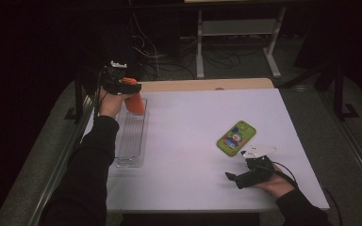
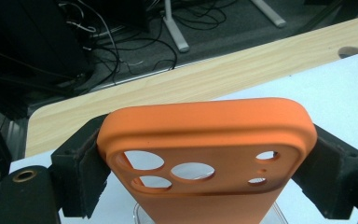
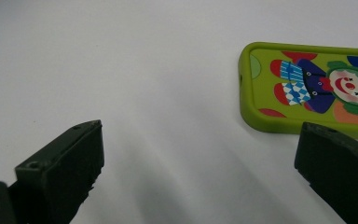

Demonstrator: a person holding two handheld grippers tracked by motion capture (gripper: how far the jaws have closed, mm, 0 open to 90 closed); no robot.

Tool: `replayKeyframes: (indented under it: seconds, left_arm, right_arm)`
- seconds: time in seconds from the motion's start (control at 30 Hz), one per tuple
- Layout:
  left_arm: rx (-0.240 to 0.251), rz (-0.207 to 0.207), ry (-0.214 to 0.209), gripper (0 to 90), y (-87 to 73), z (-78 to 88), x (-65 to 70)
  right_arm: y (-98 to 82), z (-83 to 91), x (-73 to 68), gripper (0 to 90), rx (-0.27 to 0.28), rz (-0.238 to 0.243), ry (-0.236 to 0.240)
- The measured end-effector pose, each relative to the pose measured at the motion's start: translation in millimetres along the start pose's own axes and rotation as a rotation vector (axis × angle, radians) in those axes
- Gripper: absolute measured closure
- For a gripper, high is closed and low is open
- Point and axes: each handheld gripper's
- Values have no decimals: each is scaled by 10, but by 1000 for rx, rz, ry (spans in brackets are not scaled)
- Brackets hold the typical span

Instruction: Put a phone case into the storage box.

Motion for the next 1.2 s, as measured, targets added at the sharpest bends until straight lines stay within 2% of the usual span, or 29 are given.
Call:
replayKeyframes:
  seconds: [0.33,0.47,0.73,0.93,1.0,1.03,1.2]
  left_arm:
    - [-31,8,28,137,-38,-105,-9]
    - [-20,16,47,136,-76,-144,-3]
    - [-10,23,56,132,-139,-201,-12]
    - [16,52,34,111,-139,-209,-35]
    - [25,49,24,106,-133,-206,-43]
    - [30,64,16,102,-133,-213,-37]
    - [28,76,5,53,-139,-231,-47]
  right_arm:
    - [0,5,3,7,-3,-8,5]
    - [-1,0,0,7,-1,0,8]
    - [-2,-4,-3,7,-4,1,13]
    - [-1,-9,-4,7,-2,5,13]
    - [0,-8,-7,7,-3,0,15]
    - [-1,-8,-5,7,-3,2,15]
    - [0,-4,0,7,-3,0,14]
Point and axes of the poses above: each handheld gripper's, and its own axes: z roughly backward along the jaws, y roughly out of its top, x roughly to its right, and after that the axes turned 13 degrees about -y, right-handed
